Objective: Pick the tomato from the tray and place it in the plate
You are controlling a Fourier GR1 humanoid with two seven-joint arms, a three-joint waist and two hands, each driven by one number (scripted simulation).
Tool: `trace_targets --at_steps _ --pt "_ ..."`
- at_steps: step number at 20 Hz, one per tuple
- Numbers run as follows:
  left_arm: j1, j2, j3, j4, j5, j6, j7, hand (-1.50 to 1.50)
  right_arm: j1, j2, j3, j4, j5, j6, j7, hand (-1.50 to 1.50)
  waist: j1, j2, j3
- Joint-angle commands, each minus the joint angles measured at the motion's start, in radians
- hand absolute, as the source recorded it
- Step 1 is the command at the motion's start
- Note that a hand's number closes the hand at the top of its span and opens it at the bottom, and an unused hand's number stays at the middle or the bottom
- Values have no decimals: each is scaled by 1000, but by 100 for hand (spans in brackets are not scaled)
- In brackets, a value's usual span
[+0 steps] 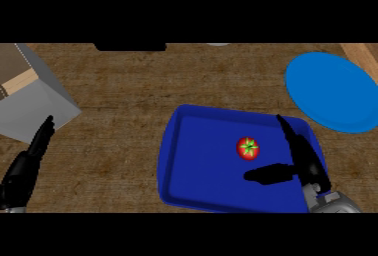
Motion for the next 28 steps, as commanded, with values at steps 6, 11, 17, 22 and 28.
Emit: trace_targets --at_steps 6,11,17,22,28 --pt "-16 -75 12 -43 -72 -23 72 0 -18 129 -41 136 60 94 -68 -150 -3 0 0" --pt "22 -89 48 -16 -96 -53 -6 0 -62 206 -84 307 109 96 -159 -150 0 0 0" --pt "-23 -110 103 42 -117 -94 -33 0 -44 250 -131 382 146 115 -258 -150 -3 1 0" --pt "2 -153 85 -38 -158 -77 30 0 -100 293 -171 355 164 104 -267 150 -1 0 0" --pt "6 -131 116 -61 -141 -104 28 0 -84 -58 -286 425 111 359 -491 150 -5 9 3"
